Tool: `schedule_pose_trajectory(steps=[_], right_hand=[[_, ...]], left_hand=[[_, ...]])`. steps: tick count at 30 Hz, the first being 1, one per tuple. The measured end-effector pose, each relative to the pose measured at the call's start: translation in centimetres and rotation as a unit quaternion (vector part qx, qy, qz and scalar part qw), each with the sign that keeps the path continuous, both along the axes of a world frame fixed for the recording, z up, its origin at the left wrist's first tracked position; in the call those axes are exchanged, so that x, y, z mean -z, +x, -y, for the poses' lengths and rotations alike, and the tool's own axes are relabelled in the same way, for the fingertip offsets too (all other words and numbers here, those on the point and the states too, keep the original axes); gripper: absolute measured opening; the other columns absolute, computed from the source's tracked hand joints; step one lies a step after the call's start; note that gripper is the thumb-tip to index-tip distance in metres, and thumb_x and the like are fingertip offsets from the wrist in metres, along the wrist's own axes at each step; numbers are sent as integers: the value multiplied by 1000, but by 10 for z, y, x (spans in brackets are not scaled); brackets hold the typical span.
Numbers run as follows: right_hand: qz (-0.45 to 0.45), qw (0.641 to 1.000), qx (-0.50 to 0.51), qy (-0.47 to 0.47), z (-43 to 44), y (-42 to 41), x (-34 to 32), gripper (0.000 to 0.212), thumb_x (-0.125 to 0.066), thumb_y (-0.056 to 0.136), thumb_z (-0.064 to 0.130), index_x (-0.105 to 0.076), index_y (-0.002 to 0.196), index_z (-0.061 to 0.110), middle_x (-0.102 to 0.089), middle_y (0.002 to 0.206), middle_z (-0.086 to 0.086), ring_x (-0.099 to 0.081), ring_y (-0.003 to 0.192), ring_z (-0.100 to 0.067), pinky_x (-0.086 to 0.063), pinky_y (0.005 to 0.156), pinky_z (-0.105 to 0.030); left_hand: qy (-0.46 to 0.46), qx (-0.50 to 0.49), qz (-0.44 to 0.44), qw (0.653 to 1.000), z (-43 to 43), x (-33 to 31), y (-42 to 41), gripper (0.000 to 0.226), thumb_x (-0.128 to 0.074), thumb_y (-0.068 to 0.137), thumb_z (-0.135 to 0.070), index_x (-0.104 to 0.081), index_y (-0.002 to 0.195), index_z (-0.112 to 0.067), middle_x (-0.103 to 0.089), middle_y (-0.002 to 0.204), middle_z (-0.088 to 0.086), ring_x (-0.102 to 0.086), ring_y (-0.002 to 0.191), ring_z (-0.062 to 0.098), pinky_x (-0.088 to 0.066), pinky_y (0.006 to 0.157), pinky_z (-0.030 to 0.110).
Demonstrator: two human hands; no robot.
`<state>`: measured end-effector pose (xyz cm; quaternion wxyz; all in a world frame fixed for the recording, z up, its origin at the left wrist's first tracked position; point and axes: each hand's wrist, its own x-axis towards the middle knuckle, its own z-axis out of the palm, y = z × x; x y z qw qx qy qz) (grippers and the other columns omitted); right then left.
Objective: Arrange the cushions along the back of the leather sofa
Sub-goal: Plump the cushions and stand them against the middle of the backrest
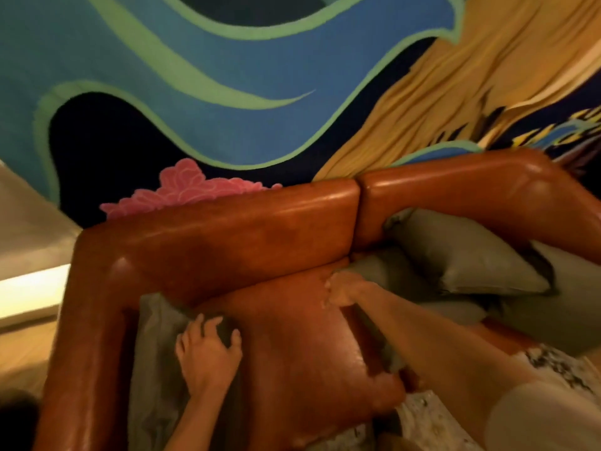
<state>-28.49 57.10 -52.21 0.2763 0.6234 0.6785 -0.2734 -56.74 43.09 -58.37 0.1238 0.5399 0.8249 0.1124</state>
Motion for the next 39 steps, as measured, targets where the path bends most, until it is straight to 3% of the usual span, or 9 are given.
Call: schedule_pose_trajectory(steps=[5,9,14,18,23,27,30,35,39], right_hand=[[93,993,-13,69,-1,118,11,87,-75,86,59,-48,157,15,-52,157,-12,-47,144,-36,-41,117,-46],[209,974,-61,66,10,206,20,117,-83,84,48,-13,171,13,-15,172,-29,-12,159,-49,-17,123,-67],[214,963,-136,88,11,296,48,90,-59,106,35,-2,172,17,1,172,-34,0,160,-51,-14,124,-69],[171,960,-191,114,2,341,80,66,-39,113,28,-9,172,22,8,172,-33,4,160,-50,-14,125,-67],[157,955,-210,140,-20,366,99,67,-42,113,32,-9,172,27,14,172,-32,10,160,-50,-16,120,-74],[157,946,-247,142,-37,368,94,51,-37,113,16,-36,164,16,-20,168,-34,-21,156,-52,-29,115,-73],[174,934,-269,159,-40,369,79,43,-40,110,11,-56,150,11,-51,148,-25,-50,135,-44,-47,106,-64],[124,945,-202,227,-66,400,4,35,-52,107,15,-65,139,21,-62,139,-10,-60,129,-30,-51,100,-42],[60,951,-84,292,-84,428,-92,28,-60,103,14,-70,128,20,-72,127,-9,-70,118,-31,-56,94,-40]], left_hand=[[-35,57,40,997,-32,-17,74,47,-54,92,-64,-69,117,-27,-68,126,4,-58,121,30,-37,108,49],[-16,103,62,993,-42,-16,146,54,-45,93,-69,-69,119,-28,-69,124,-2,-60,120,23,-39,107,49],[-15,103,87,991,-50,-8,239,64,-35,90,-79,-64,123,-32,-70,120,-4,-62,117,22,-42,103,46],[-32,97,98,990,-57,-8,322,63,-38,86,-73,-66,122,-29,-74,113,0,-62,114,28,-39,103,47],[-63,118,107,985,-61,-1,399,50,-48,90,-64,-64,123,-30,-71,119,-1,-59,118,28,-37,104,45],[-66,144,113,981,-69,-5,435,41,-58,91,-54,-62,125,-31,-67,126,-6,-57,122,22,-38,103,39],[-82,146,122,978,-78,-8,448,43,-63,90,-49,-60,129,-30,-65,129,-4,-55,125,22,-39,105,39],[-138,91,193,967,-91,-16,462,65,-76,83,-46,-48,139,-31,-59,139,0,-52,130,23,-45,107,39],[-132,43,282,949,-109,-24,471,96,-90,68,-44,-39,148,-27,-55,144,3,-53,131,25,-46,106,37]])
